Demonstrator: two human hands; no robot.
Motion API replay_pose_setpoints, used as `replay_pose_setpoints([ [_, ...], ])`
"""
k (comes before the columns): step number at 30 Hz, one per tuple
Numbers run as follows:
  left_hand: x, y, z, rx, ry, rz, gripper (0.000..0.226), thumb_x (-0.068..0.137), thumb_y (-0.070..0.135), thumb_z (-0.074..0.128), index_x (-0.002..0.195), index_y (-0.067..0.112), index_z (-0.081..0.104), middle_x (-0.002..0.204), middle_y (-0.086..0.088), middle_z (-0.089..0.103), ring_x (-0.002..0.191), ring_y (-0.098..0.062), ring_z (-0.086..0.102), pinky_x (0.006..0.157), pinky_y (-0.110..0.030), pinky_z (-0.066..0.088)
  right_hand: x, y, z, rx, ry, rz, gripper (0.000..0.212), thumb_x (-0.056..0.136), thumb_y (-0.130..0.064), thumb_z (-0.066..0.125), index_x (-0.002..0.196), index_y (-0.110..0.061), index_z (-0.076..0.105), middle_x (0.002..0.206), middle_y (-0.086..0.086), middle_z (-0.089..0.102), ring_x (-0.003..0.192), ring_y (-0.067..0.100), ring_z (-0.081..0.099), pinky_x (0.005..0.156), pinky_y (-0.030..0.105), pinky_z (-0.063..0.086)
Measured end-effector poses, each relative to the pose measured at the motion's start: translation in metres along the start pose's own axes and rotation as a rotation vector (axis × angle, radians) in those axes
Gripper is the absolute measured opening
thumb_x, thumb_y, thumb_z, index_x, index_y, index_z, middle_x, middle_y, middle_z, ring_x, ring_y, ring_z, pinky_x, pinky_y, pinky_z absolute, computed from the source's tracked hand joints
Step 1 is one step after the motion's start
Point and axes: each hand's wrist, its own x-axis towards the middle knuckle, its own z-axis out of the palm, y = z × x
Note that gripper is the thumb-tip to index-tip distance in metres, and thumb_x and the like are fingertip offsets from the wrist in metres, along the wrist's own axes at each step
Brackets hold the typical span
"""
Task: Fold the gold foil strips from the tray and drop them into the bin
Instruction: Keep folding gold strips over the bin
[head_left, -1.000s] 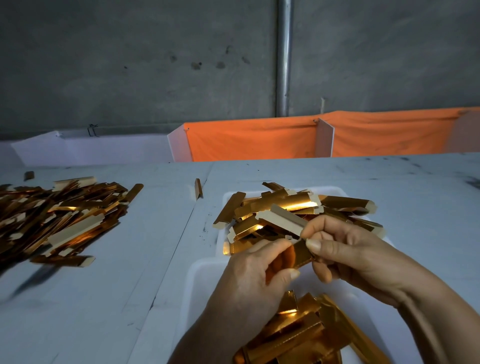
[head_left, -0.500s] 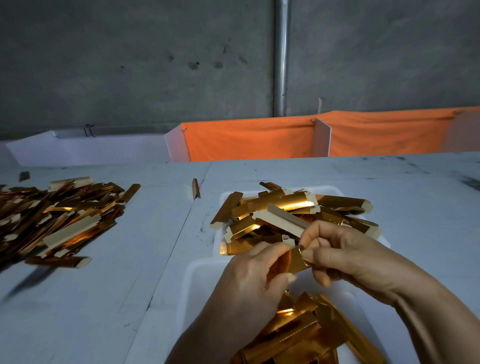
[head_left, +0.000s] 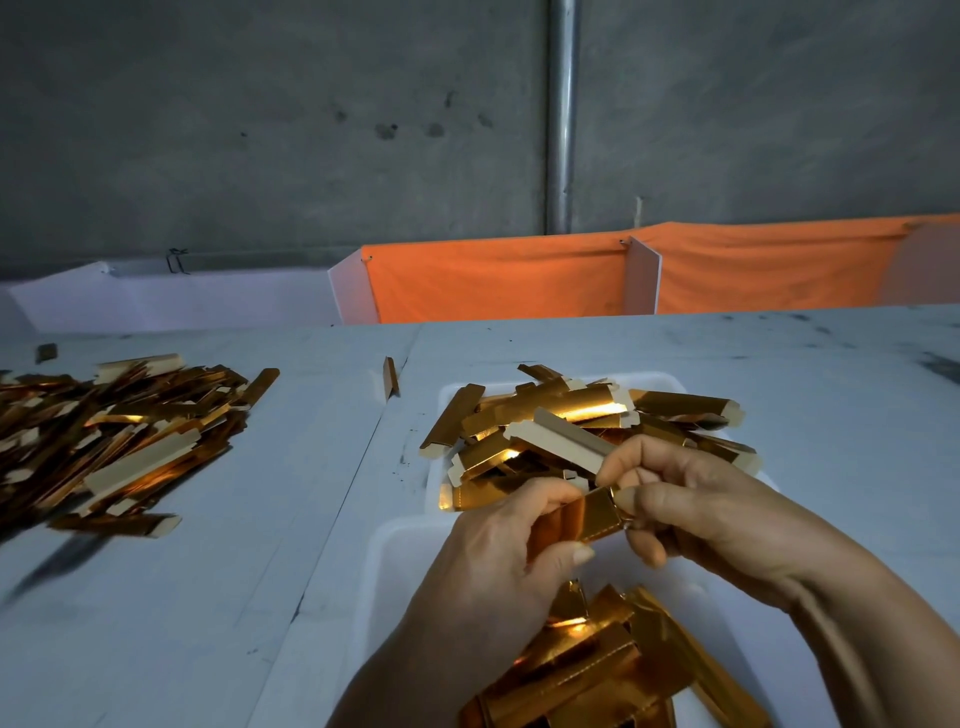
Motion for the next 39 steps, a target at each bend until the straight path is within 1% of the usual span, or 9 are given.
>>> replay_pose_setpoints([
  [7, -0.0001, 0.0033, -0.0001, 0.036, 0.022, 0.000, 0.035, 0.092, 0.047, 0.050, 0.117, 0.058, 0.029, 0.096, 0.048, 0.026, 0.093, 0.014, 0.039, 0.076, -0.003, 0.038, -0.0003, -0.0012, 0.0036, -0.095, 0.033, -0.003, 0.018, 0.089, 0.005, 0.052, 0.097, -0.008, 0.061, 0.063, 0.012, 0.051, 0.048, 0.014, 0.052, 0.049, 0.018, 0.042],
  [11, 0.0004, -0.0014, 0.0037, 0.145, 0.090, 0.062, 0.042, 0.094, 0.044, 0.048, 0.133, 0.047, 0.034, 0.116, 0.033, 0.037, 0.104, 0.005, 0.037, 0.093, -0.014, 0.041, 0.0018, 0.0000, 0.0088, -0.202, 0.059, -0.017, 0.014, 0.089, 0.003, 0.057, 0.095, -0.009, 0.059, 0.062, 0.002, 0.054, 0.051, 0.014, 0.055, 0.055, 0.019, 0.046],
  [14, 0.0015, -0.0025, 0.0066, 0.186, 0.116, 0.105, 0.042, 0.095, 0.043, 0.046, 0.136, 0.044, 0.035, 0.130, 0.026, 0.042, 0.105, 0.007, 0.034, 0.096, -0.013, 0.037, 0.0009, -0.0007, 0.0089, -0.206, 0.060, -0.011, 0.010, 0.086, -0.004, 0.061, 0.093, -0.009, 0.058, 0.060, 0.000, 0.055, 0.051, 0.014, 0.056, 0.056, 0.018, 0.047],
  [19, 0.0003, 0.0017, 0.0057, 0.094, 0.130, 0.076, 0.037, 0.094, 0.041, 0.051, 0.126, 0.051, 0.035, 0.110, 0.039, 0.035, 0.103, 0.007, 0.037, 0.095, -0.016, 0.041, -0.0007, -0.0019, 0.0039, -0.104, 0.038, 0.007, 0.013, 0.088, 0.006, 0.056, 0.093, -0.006, 0.056, 0.055, 0.001, 0.051, 0.046, 0.012, 0.051, 0.048, 0.016, 0.042],
  [24, 0.0011, 0.0010, 0.0080, 0.181, 0.124, 0.106, 0.038, 0.096, 0.040, 0.048, 0.132, 0.044, 0.037, 0.116, 0.031, 0.036, 0.100, 0.009, 0.034, 0.090, -0.006, 0.031, 0.0008, 0.0013, 0.0071, -0.277, 0.043, -0.027, 0.015, 0.083, -0.001, 0.061, 0.092, -0.012, 0.056, 0.057, -0.004, 0.054, 0.053, 0.014, 0.056, 0.063, 0.023, 0.051],
  [28, -0.0005, 0.0002, 0.0055, 0.110, 0.154, 0.111, 0.034, 0.094, 0.038, 0.052, 0.125, 0.049, 0.043, 0.102, 0.040, 0.038, 0.091, 0.019, 0.040, 0.078, 0.002, 0.037, -0.0015, -0.0007, 0.0045, -0.048, 0.007, -0.034, 0.015, 0.079, -0.016, 0.063, 0.093, -0.011, 0.059, 0.060, 0.005, 0.056, 0.056, 0.018, 0.058, 0.058, 0.023, 0.048],
  [32, -0.0012, 0.0020, 0.0015, -0.021, 0.136, 0.094, 0.035, 0.089, 0.038, 0.060, 0.096, 0.065, 0.038, 0.093, 0.050, 0.043, 0.101, 0.030, 0.034, 0.070, 0.005, 0.038, -0.0015, -0.0003, 0.0018, 0.175, -0.076, -0.020, 0.019, 0.083, -0.019, 0.063, 0.100, -0.011, 0.066, 0.065, 0.007, 0.054, 0.055, 0.017, 0.058, 0.054, 0.023, 0.049],
  [35, -0.0014, 0.0012, 0.0002, -0.104, 0.124, 0.099, 0.031, 0.088, 0.039, 0.060, 0.098, 0.064, 0.043, 0.106, 0.045, 0.044, 0.106, 0.024, 0.037, 0.073, 0.003, 0.041, -0.0019, -0.0011, 0.0015, 0.246, -0.117, -0.035, 0.026, 0.078, -0.023, 0.067, 0.101, -0.013, 0.069, 0.063, 0.005, 0.052, 0.053, 0.015, 0.054, 0.053, 0.022, 0.047],
  [39, -0.0017, 0.0020, -0.0004, -0.240, 0.112, 0.092, 0.023, 0.084, 0.046, 0.058, 0.105, 0.055, 0.052, 0.103, 0.031, 0.057, 0.106, 0.010, 0.051, 0.079, -0.008, 0.048, -0.0002, -0.0019, 0.0040, 0.302, -0.125, -0.064, 0.031, 0.074, -0.032, 0.080, 0.097, -0.013, 0.070, 0.063, 0.003, 0.051, 0.051, 0.013, 0.053, 0.052, 0.021, 0.046],
])
